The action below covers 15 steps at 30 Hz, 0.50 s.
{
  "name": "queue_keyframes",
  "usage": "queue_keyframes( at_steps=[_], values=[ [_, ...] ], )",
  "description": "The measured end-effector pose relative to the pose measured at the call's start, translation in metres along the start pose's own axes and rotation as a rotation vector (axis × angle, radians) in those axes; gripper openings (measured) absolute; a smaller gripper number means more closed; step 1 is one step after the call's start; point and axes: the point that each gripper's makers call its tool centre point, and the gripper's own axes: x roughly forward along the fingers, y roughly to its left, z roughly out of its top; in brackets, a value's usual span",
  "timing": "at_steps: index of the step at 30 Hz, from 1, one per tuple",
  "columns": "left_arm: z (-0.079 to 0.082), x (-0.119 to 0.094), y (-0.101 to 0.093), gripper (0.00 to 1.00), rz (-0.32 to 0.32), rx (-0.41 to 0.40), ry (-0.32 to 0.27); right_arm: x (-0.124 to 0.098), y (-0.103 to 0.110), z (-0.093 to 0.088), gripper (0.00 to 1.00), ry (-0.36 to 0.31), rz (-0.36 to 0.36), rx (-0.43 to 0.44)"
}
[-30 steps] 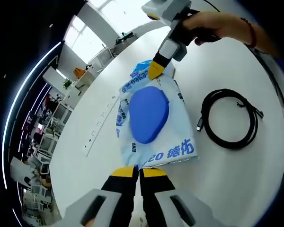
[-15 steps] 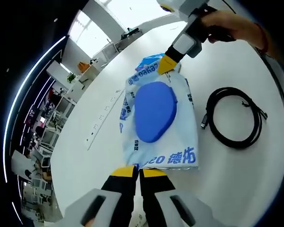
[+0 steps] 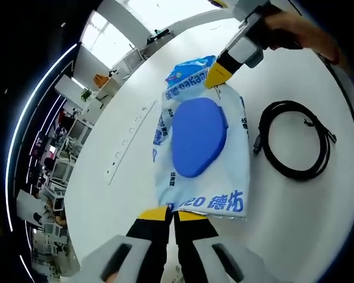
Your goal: Arrange the tabletop items into an orderly group along one side of the table until the central work area is clear of visible clutter.
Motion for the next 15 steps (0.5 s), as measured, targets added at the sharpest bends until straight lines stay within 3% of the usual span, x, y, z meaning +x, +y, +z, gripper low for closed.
queue_keyframes(
  at_steps=[3, 15],
  values=[
    [0.0, 0.001, 0.001, 0.01, 0.015, 0.043, 0.01, -0.002, 0.001, -0.002, 0.0, -0.01, 0.001, 0.003],
    [-0.007, 0.002, 0.005, 0.01, 0.028, 0.085, 0.053, -0.007, 0.011, -0.01, 0.0, -0.016, 0.034, 0.008]
  ],
)
